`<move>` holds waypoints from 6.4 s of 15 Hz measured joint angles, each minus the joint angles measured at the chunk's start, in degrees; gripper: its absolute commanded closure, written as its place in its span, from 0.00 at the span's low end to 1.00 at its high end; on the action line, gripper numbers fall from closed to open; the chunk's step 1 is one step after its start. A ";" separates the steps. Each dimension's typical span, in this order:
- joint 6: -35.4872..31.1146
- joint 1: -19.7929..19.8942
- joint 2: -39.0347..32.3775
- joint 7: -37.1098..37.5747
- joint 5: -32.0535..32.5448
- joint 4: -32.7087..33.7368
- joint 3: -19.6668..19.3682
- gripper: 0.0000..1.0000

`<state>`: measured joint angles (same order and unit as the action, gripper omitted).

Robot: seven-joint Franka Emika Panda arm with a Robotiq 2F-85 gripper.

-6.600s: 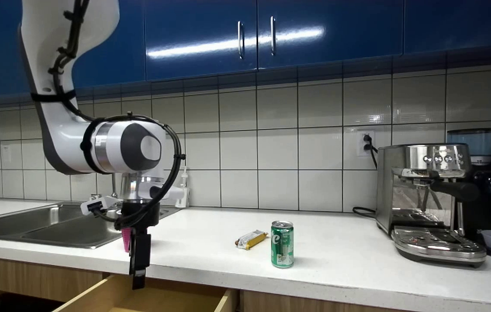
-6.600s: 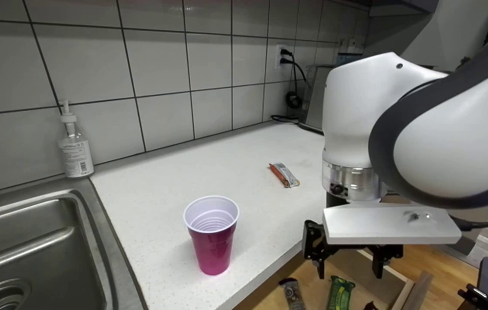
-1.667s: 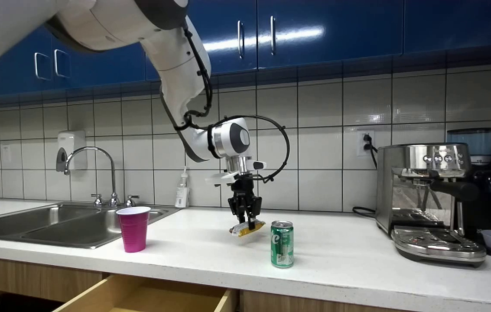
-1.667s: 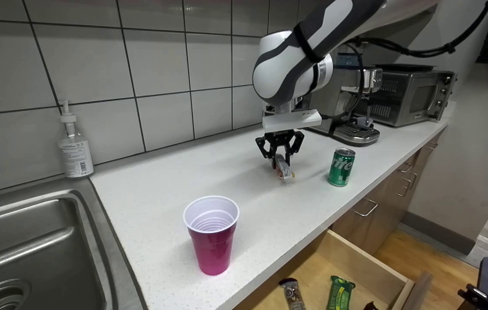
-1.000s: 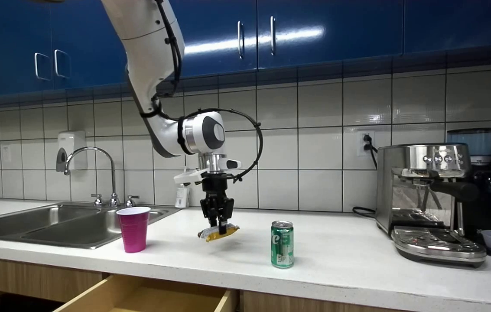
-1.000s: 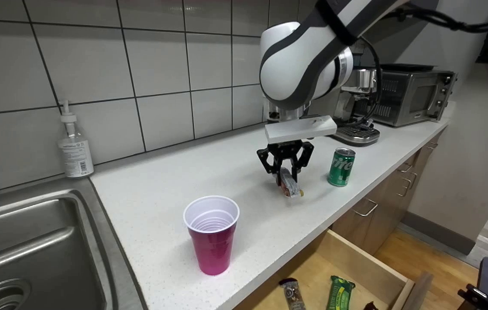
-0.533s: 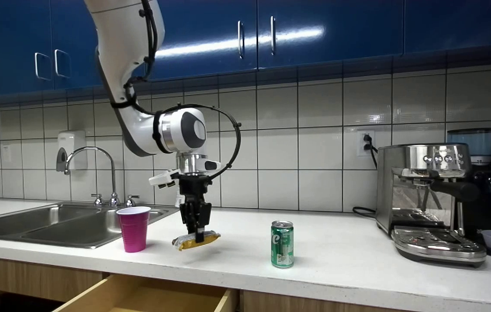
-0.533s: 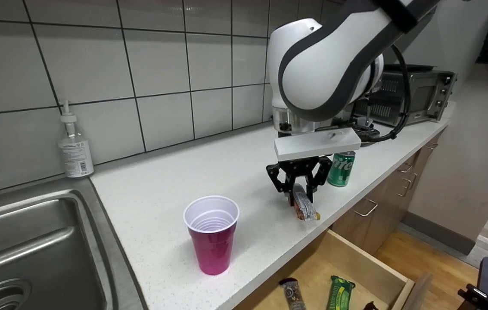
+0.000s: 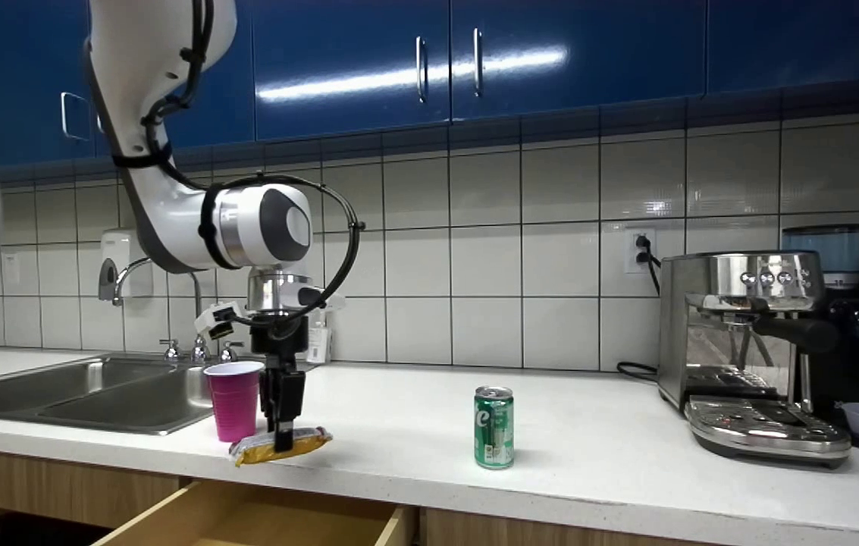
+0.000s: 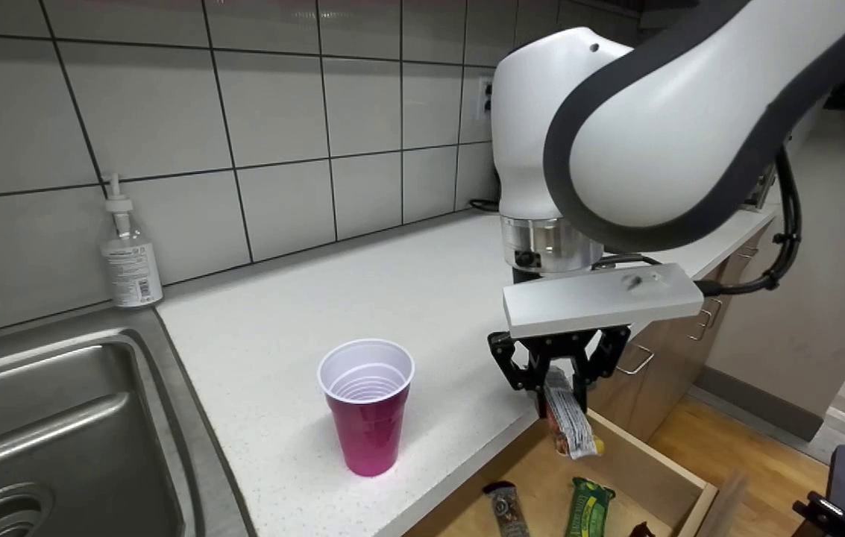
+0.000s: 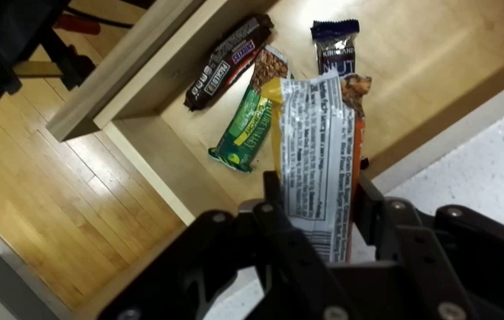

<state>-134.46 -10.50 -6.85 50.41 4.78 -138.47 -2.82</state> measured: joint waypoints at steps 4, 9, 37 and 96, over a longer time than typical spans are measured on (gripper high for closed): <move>-1.53 -0.01 1.95 4.90 0.09 -5.35 2.78 0.84; -3.66 -0.01 2.14 8.47 0.11 -9.51 4.69 0.84; -8.10 -3.53 -17.33 13.79 0.13 2.03 4.89 0.19; 8.48 0.14 6.02 -23.15 -5.39 -18.12 6.11 0.00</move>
<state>-125.98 -10.36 -0.82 27.27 -0.61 -156.59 3.29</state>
